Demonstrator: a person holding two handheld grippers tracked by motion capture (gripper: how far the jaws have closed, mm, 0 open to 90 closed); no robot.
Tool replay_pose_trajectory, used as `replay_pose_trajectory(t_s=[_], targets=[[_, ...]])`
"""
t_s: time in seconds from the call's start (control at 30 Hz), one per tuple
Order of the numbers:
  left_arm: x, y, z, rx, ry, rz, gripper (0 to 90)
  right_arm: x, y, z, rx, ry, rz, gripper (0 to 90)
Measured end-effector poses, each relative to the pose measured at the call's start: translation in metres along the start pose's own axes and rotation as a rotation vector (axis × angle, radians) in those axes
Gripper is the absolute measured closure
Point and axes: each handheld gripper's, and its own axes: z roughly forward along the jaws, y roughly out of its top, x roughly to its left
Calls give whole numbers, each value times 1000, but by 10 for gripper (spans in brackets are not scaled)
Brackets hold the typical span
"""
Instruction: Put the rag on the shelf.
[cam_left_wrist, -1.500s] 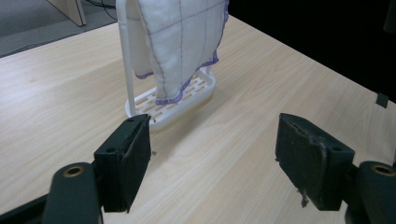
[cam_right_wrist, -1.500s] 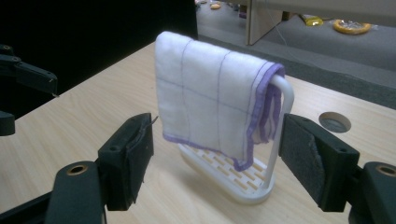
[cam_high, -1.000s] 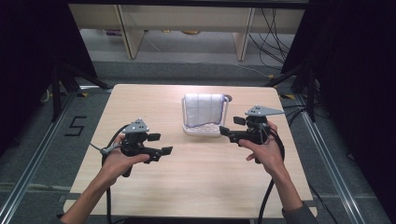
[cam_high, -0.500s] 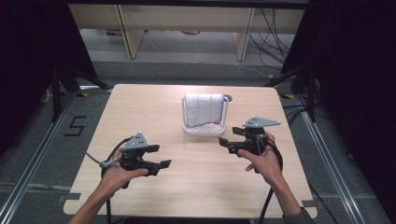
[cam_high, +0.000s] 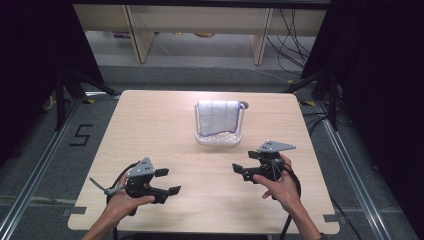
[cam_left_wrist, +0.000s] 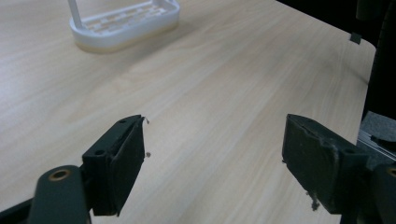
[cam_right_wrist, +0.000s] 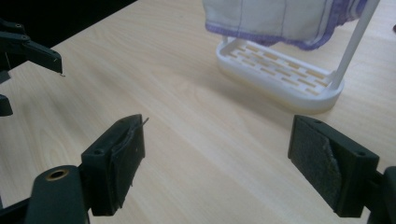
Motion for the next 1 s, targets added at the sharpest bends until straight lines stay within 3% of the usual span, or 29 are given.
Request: replay_pose_trajectory(t_s=[0.3, 0.33, 0.4, 0.47, 0.5, 0.53, 0.57, 0.6, 0.67, 0.8, 0.83, 0.87, 0.97, 1.0], targets=[[-1, -22, -11, -15, 23, -29, 203, 11, -16, 3, 31, 9, 2, 203], [0, -23, -12, 1, 25, -12, 202, 13, -18, 4, 36, 13, 11, 203], [-4, -26, -11, -12, 37, -20, 201, 12, -22, 4, 31, 12, -20, 202], [-7, -29, -10, -3, 31, -14, 197, 16, -26, 2, 44, 7, -7, 200], [-8, -31, -9, -4, 32, -10, 196, 18, -29, 3, 34, 27, 1, 199], [-10, -32, -10, 7, 38, -2, 195, 18, -31, 2, 36, 10, -21, 197], [-11, -33, -10, 13, 43, 6, 193, 20, -34, 1, 42, 26, -3, 196], [-13, -35, -8, -3, 36, 3, 193, 20, -37, 1, 35, 10, -25, 195], [-18, -39, -8, 1, 53, 6, 193, 22, -43, 0, 35, 33, -30, 191], [-26, -45, -4, 23, 53, 18, 188, 28, -54, -4, 66, 22, 3, 183], [-27, -46, -4, 30, 47, 23, 185, 25, -56, -3, 63, 36, -32, 180], [-29, -46, -3, 30, 45, 30, 179, 29, -59, -5, 83, 21, -4, 178], [-33, -47, -4, 36, 57, 35, 154, 28, -65, -7, 82, 14, -35, 168], [-33, -47, -4, 43, 57, 30, 156, 31, -68, -8, 102, 19, -7, 164]])
